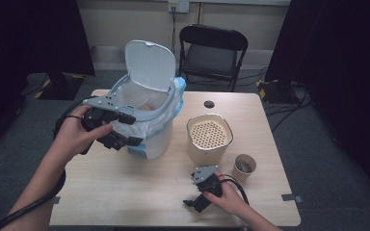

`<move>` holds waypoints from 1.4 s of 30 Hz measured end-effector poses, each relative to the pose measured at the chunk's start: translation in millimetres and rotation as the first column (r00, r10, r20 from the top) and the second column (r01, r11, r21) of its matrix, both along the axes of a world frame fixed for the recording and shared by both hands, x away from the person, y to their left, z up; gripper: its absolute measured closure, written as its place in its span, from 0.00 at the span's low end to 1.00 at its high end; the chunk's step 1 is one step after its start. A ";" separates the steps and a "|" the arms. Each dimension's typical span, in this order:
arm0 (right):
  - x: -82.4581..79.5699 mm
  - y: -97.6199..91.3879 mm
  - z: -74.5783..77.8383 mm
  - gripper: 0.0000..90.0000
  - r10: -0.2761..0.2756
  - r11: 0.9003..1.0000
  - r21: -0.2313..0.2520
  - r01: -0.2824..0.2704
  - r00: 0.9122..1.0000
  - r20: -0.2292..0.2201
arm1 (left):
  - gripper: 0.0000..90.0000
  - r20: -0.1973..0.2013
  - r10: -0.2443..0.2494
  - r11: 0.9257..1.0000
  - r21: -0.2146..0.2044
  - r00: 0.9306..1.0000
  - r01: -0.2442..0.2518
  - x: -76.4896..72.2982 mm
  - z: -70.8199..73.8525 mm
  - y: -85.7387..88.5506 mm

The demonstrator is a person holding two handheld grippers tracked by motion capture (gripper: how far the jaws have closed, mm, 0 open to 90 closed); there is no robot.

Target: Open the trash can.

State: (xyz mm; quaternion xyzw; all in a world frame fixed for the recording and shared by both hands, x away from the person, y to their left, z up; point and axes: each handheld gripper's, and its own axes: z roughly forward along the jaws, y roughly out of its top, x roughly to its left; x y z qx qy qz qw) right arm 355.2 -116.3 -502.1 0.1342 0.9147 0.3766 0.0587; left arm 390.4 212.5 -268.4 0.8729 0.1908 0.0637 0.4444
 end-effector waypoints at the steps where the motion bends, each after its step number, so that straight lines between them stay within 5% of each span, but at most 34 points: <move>1: 0.0 0.0 0.0 0.00 0.000 1.000 0.000 0.000 1.000 0.000 | 0.22 -0.008 -0.020 1.000 -0.005 1.000 0.020 -3.4 -5.6 -3.3; 18: 0.0 0.2 -0.1 0.00 0.000 1.000 0.002 0.000 1.000 -0.001 | 0.20 -0.020 -0.112 0.993 -0.036 0.993 0.112 -20.8 -51.3 -31.3; 34: 0.9 -2.9 0.8 0.00 0.025 1.000 -0.002 -0.025 1.000 -0.002 | 0.20 -0.099 -0.179 0.983 -0.058 0.979 0.174 -36.9 -114.0 -57.5; 37: 0.7 -3.9 1.3 0.02 0.023 1.000 0.001 -0.023 1.000 -0.007 | 0.20 -0.115 -0.179 0.983 -0.055 0.977 0.173 -37.6 -127.2 -60.0; 40: 1.4 -6.7 4.0 0.17 0.033 0.999 0.008 -0.033 0.999 -0.001 | 0.20 -0.122 -0.176 0.984 -0.050 0.977 0.171 -37.1 -139.2 -61.4; 42: 2.3 -9.4 6.3 0.15 0.031 1.000 -0.006 -0.031 1.000 0.002 | 0.20 -0.129 -0.177 0.984 -0.045 0.976 0.173 -36.7 -150.5 -63.1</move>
